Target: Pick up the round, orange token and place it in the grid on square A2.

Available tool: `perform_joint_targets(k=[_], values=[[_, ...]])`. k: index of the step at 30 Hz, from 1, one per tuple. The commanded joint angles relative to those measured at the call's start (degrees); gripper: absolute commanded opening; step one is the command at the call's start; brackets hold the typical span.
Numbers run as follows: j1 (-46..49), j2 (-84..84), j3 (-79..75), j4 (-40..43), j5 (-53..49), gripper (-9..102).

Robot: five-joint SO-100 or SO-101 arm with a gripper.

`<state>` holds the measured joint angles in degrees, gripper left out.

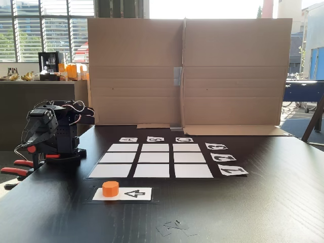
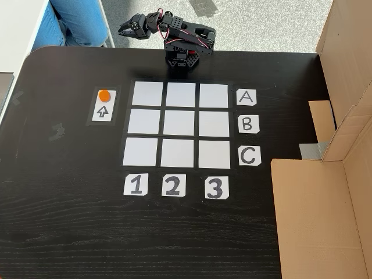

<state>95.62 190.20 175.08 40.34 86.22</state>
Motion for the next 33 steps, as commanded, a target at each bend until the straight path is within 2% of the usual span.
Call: perform_joint_targets(k=[1, 10, 13, 17, 22, 25, 28, 33], values=[[0.4, 0.4, 0.0, -0.6, 0.3, 0], [0.1, 0.1, -0.3, -0.4, -0.4, -1], [-0.4, -4.8, -4.4, 0.4, -2.9, 1], [-3.0, -14.6, -17.2, 7.6, -3.3, 8], [-6.4, -26.5, -32.9, 18.7, -3.3, 12], [-8.0, -32.0, -39.0, 24.0, -4.0, 22], [-9.1, -37.9, -45.3, 27.4, -4.4, 29], [-11.6, -48.3, -56.6, 32.8, -4.1, 32]])
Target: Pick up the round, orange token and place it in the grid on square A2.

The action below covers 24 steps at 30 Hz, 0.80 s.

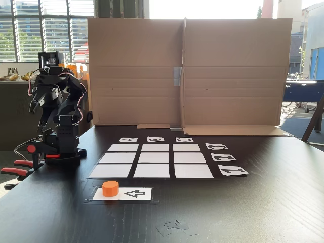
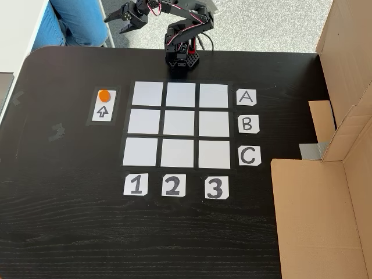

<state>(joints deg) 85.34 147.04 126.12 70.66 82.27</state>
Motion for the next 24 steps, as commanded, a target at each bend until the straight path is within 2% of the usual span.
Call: perform_joint_targets(k=[1, 10, 17, 24], values=[[-2.0, -7.2, -10.2, 3.2, -0.1, 32], [-5.4, -28.1, -32.9, 11.9, 1.7, 33], [-7.5, -42.0, -40.3, 15.8, 1.0, 38], [-10.9, -52.6, -46.8, 17.8, 1.0, 38]])
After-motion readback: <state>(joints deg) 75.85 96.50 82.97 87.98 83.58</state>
